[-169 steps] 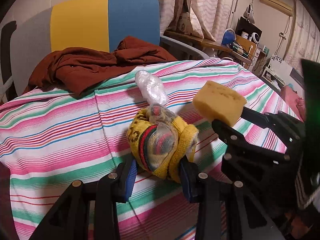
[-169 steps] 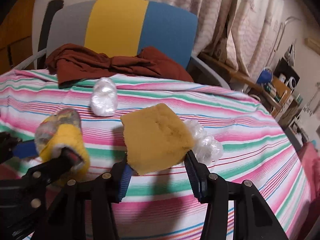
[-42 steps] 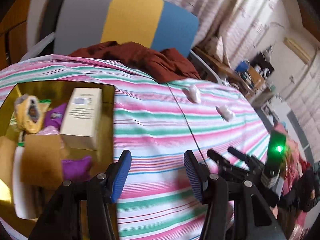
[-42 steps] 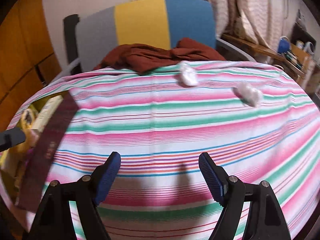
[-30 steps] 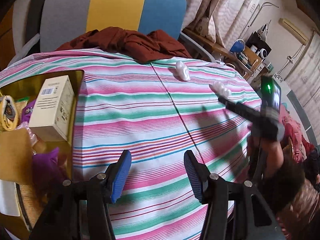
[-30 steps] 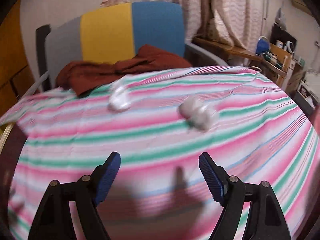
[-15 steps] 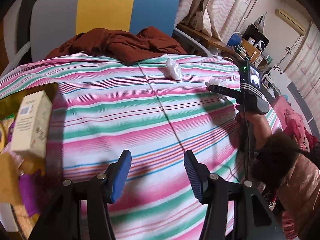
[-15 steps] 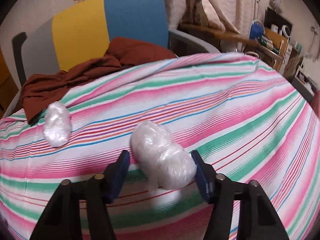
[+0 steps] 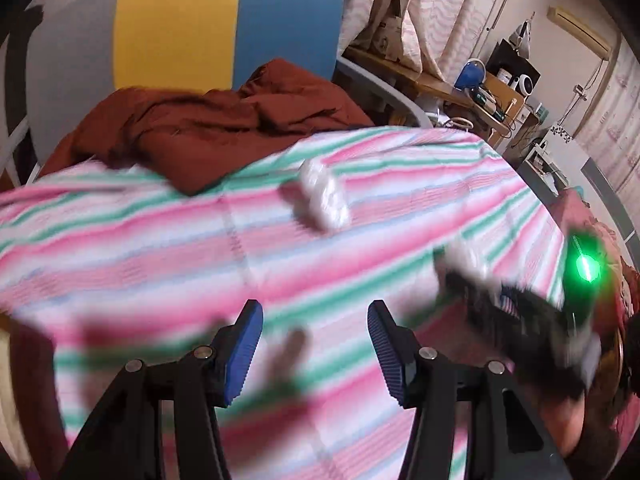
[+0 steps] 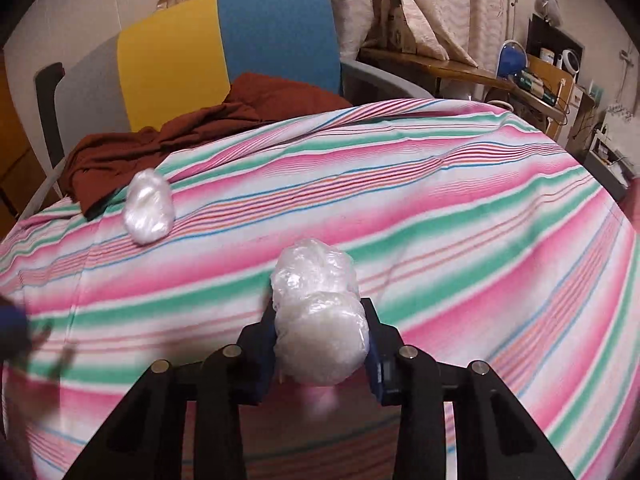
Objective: Organize objects
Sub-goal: 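Grasp a plastic-wrapped white ball with the right gripper, then grasp the other plastic-wrapped ball with the left gripper while the right holds its ball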
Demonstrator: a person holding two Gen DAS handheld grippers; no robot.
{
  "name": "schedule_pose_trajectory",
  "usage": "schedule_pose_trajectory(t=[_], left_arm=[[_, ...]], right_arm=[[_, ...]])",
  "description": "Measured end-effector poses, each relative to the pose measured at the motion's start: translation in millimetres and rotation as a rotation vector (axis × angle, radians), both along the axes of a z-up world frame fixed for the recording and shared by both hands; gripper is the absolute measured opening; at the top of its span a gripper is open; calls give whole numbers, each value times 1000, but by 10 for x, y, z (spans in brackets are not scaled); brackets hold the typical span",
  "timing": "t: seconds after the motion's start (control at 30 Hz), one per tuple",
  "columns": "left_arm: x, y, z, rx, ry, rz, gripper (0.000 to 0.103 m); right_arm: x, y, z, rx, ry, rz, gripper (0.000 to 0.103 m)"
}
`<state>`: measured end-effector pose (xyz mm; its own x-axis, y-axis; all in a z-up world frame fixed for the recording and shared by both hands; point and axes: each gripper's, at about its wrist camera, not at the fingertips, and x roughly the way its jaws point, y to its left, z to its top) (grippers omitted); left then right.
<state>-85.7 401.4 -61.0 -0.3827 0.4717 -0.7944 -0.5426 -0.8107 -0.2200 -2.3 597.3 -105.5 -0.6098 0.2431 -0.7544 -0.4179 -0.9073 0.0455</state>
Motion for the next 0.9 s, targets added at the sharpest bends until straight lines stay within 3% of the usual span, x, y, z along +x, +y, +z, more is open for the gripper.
schedule_pose_trajectory(t=[0.2, 0.4, 0.5, 0.57, 0.6, 0.7, 0.9], left_arm=[[-481, 574, -127, -3, 8, 26, 55], [-774, 809, -380, -15, -17, 78, 55], [-740, 792, -454, -4, 75, 73, 54], [-738, 752, -480, 1, 90, 78, 45], [-761, 701, -479, 22, 80, 95, 35], [-794, 549, -491, 87, 54, 123, 34], [-607, 327, -462, 72, 88, 139, 34]], right_arm=[[13, -78, -38, 54, 3, -5, 38], [37, -62, -53, 52, 23, -13, 38], [34, -61, -56, 57, 25, -13, 38], [38, -63, -60, 58, 30, -14, 38], [31, -59, -61, 58, 31, -15, 38], [34, -49, -58, 61, 34, -15, 38], [31, -51, -59, 76, 31, -16, 38]])
